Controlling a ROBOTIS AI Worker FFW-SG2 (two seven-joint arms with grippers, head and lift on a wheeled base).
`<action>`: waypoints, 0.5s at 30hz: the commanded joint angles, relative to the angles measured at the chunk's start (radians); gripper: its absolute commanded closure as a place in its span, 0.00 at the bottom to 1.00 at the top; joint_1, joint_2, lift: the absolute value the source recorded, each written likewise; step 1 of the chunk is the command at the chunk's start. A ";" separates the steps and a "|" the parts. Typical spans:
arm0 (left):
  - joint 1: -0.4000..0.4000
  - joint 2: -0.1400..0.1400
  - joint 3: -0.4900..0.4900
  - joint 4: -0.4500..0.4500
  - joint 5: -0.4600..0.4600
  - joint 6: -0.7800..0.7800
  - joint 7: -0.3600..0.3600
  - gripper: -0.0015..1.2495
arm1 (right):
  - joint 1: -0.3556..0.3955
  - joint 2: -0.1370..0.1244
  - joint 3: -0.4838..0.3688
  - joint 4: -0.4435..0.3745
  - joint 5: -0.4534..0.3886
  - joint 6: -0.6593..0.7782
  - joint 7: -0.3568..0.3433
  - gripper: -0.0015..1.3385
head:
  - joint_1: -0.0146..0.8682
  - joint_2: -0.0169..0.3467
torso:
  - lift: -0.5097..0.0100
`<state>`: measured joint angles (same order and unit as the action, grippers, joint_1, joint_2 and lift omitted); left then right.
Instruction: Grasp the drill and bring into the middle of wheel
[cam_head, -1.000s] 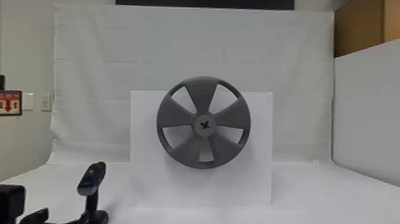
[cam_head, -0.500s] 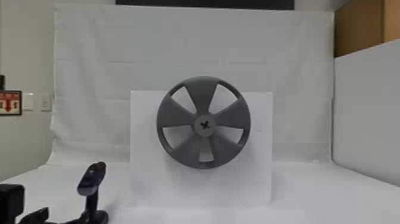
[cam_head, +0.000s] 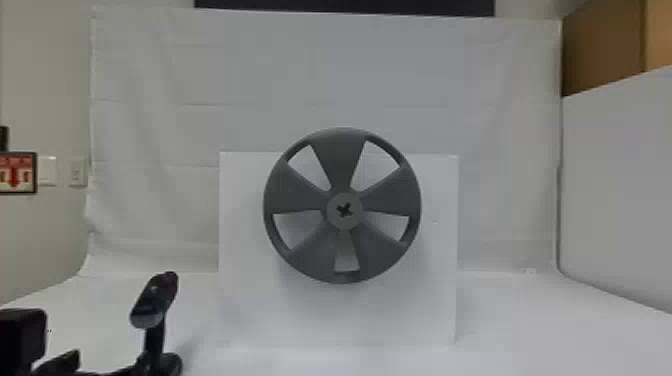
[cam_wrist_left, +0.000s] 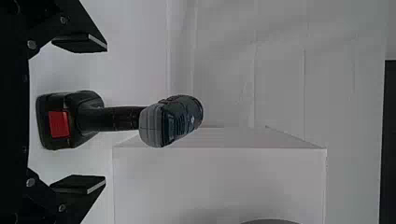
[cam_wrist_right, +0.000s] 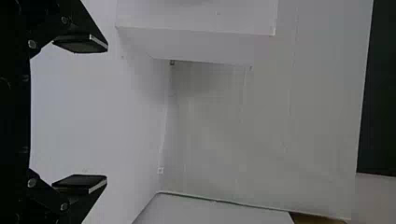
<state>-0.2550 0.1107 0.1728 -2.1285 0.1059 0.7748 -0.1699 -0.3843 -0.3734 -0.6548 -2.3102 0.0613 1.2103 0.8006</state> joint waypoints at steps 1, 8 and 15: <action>-0.004 0.000 -0.033 -0.001 0.011 0.001 0.046 0.22 | -0.001 0.001 0.001 0.000 0.000 0.000 0.000 0.22 | 0.02 0.05 | 0.20; -0.027 0.001 -0.085 0.015 0.018 0.000 0.116 0.21 | -0.002 0.001 0.006 0.000 0.003 0.000 -0.001 0.22 | 0.02 0.05 | 0.20; -0.063 0.001 -0.118 0.073 0.037 -0.026 0.141 0.22 | -0.004 0.001 0.012 0.000 0.009 0.000 0.000 0.22 | 0.02 0.05 | 0.20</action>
<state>-0.2975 0.1120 0.0733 -2.0872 0.1351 0.7657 -0.0333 -0.3869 -0.3728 -0.6471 -2.3102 0.0666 1.2103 0.8005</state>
